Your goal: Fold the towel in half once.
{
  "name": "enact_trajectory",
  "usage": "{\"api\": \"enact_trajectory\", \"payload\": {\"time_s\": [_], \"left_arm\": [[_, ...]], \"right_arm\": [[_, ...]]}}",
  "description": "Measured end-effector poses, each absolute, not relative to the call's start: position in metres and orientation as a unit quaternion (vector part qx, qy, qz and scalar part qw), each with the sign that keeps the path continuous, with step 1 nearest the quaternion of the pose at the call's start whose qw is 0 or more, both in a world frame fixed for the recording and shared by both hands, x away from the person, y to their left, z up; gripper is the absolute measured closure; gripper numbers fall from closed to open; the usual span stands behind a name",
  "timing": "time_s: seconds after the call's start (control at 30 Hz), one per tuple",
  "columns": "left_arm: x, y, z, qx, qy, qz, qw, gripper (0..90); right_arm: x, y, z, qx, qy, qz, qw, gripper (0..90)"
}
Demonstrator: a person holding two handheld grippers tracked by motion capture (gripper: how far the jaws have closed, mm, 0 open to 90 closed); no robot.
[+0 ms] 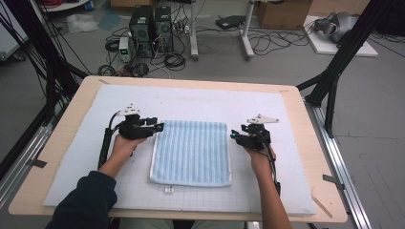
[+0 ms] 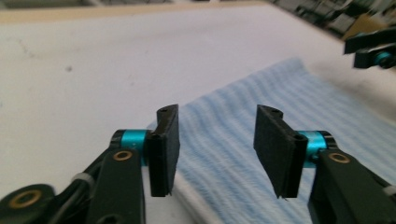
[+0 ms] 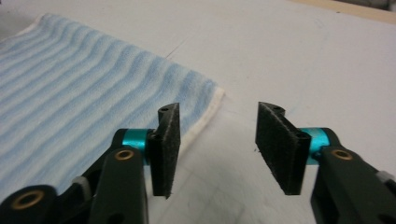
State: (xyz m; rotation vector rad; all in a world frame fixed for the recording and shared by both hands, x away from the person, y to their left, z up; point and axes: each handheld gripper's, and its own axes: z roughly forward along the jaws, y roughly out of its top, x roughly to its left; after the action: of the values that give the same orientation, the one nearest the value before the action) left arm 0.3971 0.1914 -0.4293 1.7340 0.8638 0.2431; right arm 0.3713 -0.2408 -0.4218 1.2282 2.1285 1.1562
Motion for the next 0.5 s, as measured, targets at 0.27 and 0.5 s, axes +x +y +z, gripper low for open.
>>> {"api": "enact_trajectory", "payload": {"time_s": [0.27, 0.5], "left_arm": [[0.369, 0.205, -0.419, 0.72, 0.338, 0.133, 0.592, 22.3], [0.362, 0.21, -0.425, 0.728, 0.325, 0.135, 0.589, 17.9]], "right_arm": [[0.337, -0.255, -0.418, 0.434, 0.762, 0.429, 0.217, 28.0], [0.318, -0.255, -0.416, 0.408, 0.76, 0.44, 0.249, 11.4]]}}
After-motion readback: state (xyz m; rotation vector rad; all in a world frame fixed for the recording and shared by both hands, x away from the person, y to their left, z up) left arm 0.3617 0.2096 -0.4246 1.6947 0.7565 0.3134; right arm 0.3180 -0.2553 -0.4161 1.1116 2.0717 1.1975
